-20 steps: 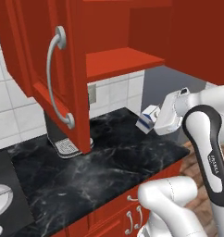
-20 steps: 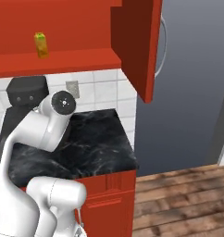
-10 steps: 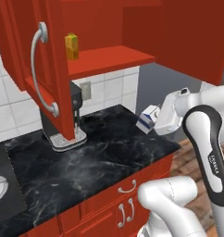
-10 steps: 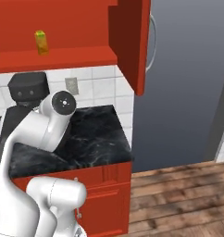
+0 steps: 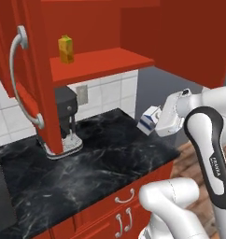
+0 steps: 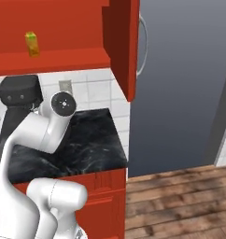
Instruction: Pick the milk, boxed drink from the counter and place them in the open cabinet.
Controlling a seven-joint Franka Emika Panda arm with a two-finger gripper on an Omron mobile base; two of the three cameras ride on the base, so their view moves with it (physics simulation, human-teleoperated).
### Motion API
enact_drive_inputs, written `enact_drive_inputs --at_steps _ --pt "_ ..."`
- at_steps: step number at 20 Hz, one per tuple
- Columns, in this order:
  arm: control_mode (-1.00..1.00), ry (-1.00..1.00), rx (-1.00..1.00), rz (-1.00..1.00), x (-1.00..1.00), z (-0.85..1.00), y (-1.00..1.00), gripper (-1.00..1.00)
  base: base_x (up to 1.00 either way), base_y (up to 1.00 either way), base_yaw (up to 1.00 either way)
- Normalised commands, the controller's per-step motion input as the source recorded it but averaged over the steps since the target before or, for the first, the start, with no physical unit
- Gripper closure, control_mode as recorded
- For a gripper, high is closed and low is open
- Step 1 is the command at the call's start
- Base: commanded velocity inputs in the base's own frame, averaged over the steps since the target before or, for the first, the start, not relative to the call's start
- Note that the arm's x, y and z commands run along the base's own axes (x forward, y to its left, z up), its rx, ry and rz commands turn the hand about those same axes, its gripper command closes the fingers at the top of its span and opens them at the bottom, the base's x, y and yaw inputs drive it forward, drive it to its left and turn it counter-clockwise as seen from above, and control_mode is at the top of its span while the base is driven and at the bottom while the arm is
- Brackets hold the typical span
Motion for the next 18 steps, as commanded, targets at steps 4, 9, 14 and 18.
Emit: enact_drive_inputs --at_steps 4,9,14,18 --pt "1.00 0.00 0.00 0.00 0.00 0.00 0.00 1.00 0.49 -0.30 0.00" --pt "1.00 0.00 0.00 0.00 0.00 0.00 0.00 1.00 0.12 0.05 0.00" --pt "-1.00 -0.04 0.00 -0.03 0.00 0.59 0.12 1.00 0.00 0.03 -0.01" --pt "-1.00 -0.01 0.00 -0.07 0.04 0.91 0.12 1.00 0.00 0.00 0.00"
